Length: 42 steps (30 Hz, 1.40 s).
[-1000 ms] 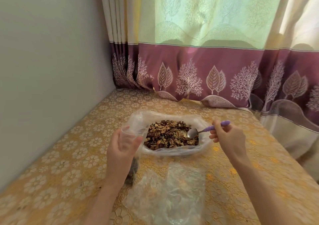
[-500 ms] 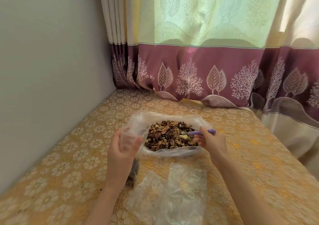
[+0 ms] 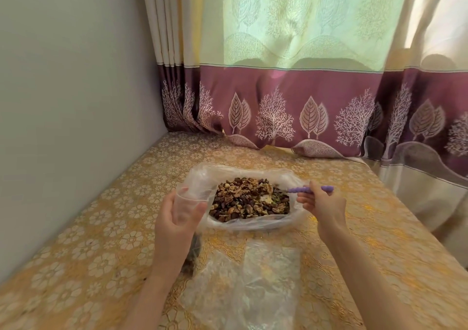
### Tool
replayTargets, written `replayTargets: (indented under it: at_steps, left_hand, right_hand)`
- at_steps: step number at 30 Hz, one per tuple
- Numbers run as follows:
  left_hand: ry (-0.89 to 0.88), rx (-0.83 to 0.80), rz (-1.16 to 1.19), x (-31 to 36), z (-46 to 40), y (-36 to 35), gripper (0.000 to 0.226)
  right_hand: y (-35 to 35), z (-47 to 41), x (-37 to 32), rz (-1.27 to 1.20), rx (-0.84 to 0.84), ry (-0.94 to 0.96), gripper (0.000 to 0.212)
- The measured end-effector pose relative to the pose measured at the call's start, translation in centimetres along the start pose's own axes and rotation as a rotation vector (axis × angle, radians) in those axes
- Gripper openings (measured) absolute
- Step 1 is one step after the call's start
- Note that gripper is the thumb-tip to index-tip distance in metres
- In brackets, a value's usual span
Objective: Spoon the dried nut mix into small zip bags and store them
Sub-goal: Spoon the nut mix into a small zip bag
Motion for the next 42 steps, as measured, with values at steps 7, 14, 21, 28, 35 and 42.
replayTargets:
  at_steps: [7,14,21,28,35,42]
  left_hand:
    - [0.003,-0.009,-0.01,-0.1,0.0,-0.1,0.05]
    - [0.025,-0.012,0.035,0.1,0.2,-0.1,0.047]
    - [0.043,-0.02,0.01,-0.3,-0.1,0.1,0.083]
    - [0.067,0.003,0.025,-0.2,0.0,0.2,0.062]
    - [0.041,-0.01,0.01,-0.1,0.0,0.1,0.067]
    - [0.053,0.005,-0.02,-0.3,-0.1,0.3,0.068]
  right_hand:
    - [-1.6,1.9,-4.0,-0.082,-0.108,0.089,0.035]
    - [-5.3,6.2,-7.8,-0.175,-0.35,0.117,0.035]
    - [-8.6,9.9,-8.4,-0.016,-0.51,0.282,0.035]
    - [-9.6,11.5,-8.9,0.158,-0.601,0.535,0.024]
    - [-8.0,8.8,-9.1,0.021,-0.509,0.471,0.024]
    - [-2.8,2.9,-6.1,0.078,-0.164,0.362,0.03]
Point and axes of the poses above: each hand's wrist, its own z-axis away from the middle knuckle, its own y-axis out of the back of the hand, x = y × z, the point moved 6 cm from there along -z, towards the middle knuckle, and after that the axes turned 6 degrees about x, right-handed, at the moved point
